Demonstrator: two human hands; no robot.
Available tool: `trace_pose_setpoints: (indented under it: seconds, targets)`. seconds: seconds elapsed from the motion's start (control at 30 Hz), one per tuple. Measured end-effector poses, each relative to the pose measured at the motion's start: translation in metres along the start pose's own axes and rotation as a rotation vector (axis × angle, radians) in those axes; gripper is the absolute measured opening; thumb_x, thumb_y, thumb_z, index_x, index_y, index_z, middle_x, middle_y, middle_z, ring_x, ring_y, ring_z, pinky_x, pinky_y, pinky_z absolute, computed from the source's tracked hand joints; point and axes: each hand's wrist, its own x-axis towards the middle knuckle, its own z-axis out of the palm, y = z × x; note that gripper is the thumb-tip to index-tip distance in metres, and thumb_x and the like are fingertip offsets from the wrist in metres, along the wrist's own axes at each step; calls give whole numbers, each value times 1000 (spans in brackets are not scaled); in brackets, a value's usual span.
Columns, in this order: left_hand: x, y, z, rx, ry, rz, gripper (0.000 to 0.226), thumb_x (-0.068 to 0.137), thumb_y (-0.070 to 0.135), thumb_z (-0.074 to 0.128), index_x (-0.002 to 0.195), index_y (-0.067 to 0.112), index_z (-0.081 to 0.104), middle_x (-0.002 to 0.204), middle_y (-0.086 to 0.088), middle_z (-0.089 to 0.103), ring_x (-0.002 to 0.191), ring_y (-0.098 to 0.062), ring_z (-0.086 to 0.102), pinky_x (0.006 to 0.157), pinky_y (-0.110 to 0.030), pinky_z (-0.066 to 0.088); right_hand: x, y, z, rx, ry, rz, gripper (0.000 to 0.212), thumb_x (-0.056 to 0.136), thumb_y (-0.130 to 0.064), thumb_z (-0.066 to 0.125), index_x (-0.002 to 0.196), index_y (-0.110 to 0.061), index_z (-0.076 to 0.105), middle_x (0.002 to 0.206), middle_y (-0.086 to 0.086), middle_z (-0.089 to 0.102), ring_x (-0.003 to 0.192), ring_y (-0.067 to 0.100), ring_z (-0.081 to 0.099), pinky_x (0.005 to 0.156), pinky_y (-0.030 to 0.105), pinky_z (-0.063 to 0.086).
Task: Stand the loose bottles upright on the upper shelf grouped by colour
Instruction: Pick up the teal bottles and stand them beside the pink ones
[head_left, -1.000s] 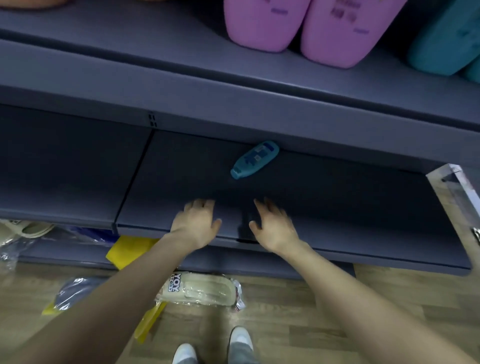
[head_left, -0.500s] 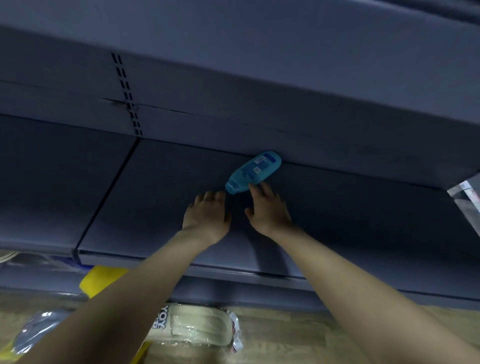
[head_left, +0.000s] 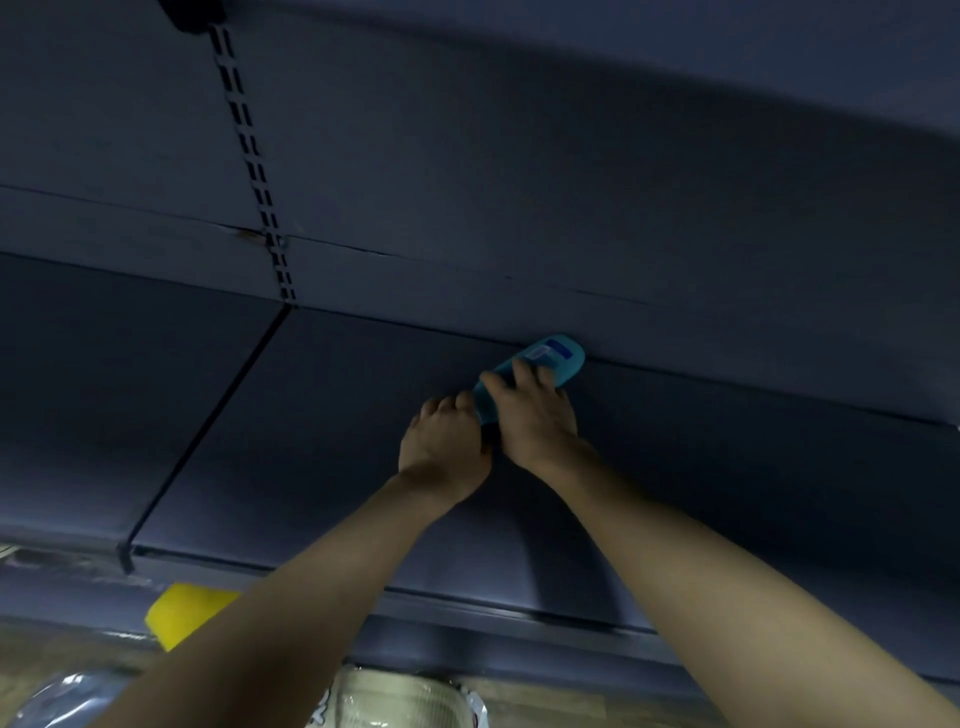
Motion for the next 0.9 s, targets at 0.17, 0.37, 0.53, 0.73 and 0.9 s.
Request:
trace_pose_setpoints:
  seconds: [0.17, 0.37, 0.53, 0.73, 0.9]
  targets:
    - [6, 1, 0, -20, 35, 14, 41, 93, 21, 48, 131, 6, 42, 132, -10, 49, 127, -25, 39, 99, -33, 37, 13, -3, 1, -124, 24, -42, 59, 89, -22, 61, 141, -25, 33, 149, 10, 21, 135, 33, 20, 109, 48, 28]
    - [9, -3, 0, -6, 31, 20, 42, 93, 23, 48, 131, 6, 43, 133, -10, 47, 128, -25, 37, 99, -33, 37, 18, -6, -2, -254, 36, -110, 48, 89, -22, 60, 134, -21, 42, 144, 7, 31, 131, 32, 28, 98, 45, 38]
    - [5, -8, -1, 2, 6, -7, 46, 91, 18, 48, 135, 10, 40, 136, -9, 45, 129, -25, 37, 100, -33, 37, 11, -3, -8, -280, 46, -188, 44, 88, -6, 58, 129, -10, 44, 133, 7, 44, 124, 29, 42, 82, 40, 46]
    - [-12, -8, -9, 26, -75, -36, 55, 90, 14, 52, 142, 12, 33, 142, -8, 38, 133, -24, 31, 102, -34, 35, -18, 7, -12, -226, 204, -254, 54, 84, -5, 60, 135, -6, 41, 142, 10, 40, 115, 28, 56, 78, 37, 52]
    - [-38, -6, -18, 15, -134, -25, 60, 86, 10, 52, 143, 14, 32, 142, -7, 36, 133, -26, 29, 101, -33, 35, -44, 7, -20, 11, 357, -324, 69, 27, -3, 89, 93, -2, 69, 100, 12, 70, 57, 28, 67, 34, 26, 46]
